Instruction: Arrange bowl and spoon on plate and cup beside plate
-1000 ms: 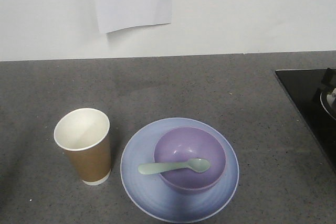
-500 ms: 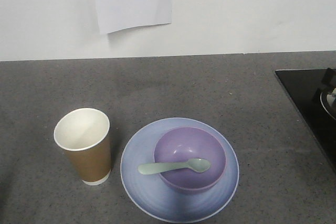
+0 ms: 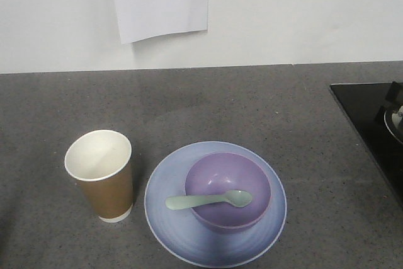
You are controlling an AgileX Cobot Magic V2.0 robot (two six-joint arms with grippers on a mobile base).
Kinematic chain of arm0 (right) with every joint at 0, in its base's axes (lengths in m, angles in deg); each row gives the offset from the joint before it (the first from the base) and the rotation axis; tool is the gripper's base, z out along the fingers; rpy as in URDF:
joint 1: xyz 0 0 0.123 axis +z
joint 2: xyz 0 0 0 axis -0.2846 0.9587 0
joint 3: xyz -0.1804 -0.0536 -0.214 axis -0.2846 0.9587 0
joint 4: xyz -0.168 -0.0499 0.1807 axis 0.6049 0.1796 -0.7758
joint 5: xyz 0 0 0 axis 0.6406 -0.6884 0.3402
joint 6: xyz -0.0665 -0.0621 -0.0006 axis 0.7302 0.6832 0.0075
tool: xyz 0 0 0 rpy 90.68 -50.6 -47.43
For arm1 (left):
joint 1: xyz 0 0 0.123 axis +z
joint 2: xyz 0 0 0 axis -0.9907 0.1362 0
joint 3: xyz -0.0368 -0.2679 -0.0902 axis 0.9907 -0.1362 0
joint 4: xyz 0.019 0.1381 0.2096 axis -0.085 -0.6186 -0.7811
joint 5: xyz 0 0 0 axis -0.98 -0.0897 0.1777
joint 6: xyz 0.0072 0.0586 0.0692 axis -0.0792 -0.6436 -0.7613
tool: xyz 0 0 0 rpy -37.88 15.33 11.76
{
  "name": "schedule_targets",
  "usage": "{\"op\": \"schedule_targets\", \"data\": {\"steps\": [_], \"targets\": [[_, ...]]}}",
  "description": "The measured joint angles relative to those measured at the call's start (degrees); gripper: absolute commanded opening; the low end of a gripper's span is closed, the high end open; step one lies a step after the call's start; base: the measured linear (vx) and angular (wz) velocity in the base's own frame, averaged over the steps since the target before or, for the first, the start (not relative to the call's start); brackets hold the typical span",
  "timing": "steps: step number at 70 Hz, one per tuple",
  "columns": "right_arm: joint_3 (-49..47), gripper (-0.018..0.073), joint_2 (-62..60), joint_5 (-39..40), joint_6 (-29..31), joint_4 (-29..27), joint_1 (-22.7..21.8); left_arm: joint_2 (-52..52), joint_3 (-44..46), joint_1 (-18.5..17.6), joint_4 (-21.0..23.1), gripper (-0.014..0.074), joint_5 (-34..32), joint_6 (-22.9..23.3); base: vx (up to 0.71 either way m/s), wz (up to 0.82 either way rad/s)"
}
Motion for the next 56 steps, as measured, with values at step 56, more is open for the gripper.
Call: {"op": "schedule_targets", "data": {"steps": [56], "targets": [[0.00,-0.0010,0.00,0.00,0.00,0.00,0.00,0.00,0.00,0.00,0.05,-0.0008,0.00,0.14,0.00,0.00]]}}
